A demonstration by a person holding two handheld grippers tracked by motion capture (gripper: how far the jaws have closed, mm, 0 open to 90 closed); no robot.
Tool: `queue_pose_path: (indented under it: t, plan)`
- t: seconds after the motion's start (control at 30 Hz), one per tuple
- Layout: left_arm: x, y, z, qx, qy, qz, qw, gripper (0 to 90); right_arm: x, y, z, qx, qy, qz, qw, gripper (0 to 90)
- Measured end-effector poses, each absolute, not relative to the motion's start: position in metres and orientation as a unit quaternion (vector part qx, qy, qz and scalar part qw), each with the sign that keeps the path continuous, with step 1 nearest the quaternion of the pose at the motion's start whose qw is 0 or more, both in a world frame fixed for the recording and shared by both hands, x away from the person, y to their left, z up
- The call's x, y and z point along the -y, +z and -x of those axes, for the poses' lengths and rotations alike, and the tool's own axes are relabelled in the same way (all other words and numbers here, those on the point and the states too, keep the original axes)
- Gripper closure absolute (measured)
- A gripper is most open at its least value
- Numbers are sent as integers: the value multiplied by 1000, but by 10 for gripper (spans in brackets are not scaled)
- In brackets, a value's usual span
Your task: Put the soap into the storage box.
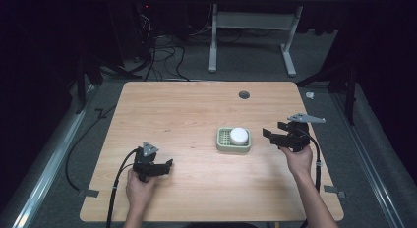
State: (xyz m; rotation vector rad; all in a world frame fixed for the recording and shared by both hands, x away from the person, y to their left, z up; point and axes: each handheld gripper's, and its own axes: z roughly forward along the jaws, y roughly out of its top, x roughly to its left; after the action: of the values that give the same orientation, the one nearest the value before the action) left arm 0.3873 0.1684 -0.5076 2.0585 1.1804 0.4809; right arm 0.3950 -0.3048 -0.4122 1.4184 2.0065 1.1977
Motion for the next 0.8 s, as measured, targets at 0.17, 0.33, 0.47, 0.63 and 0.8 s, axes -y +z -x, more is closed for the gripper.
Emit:
queue_pose_path:
  t: [0.17,0.33,0.47,0.63,0.8]
  plan:
    - [-168,-508,-387,-456,186,-796,352,169,309,-413,-391,-715,431,-511,204,259]
    - [-168,-508,-387,-456,186,-796,352,169,315,-413,-387,-711,433,-514,208,259]
    - [-168,-508,-387,-456,186,-796,352,169,320,-412,-383,-707,437,-515,211,259]
    - [-168,-508,-387,-456,186,-796,352,169,324,-412,-377,-702,441,-518,212,258]
    - [-168,-508,-387,-456,187,-796,351,169,329,-412,-372,-697,446,-519,215,258]
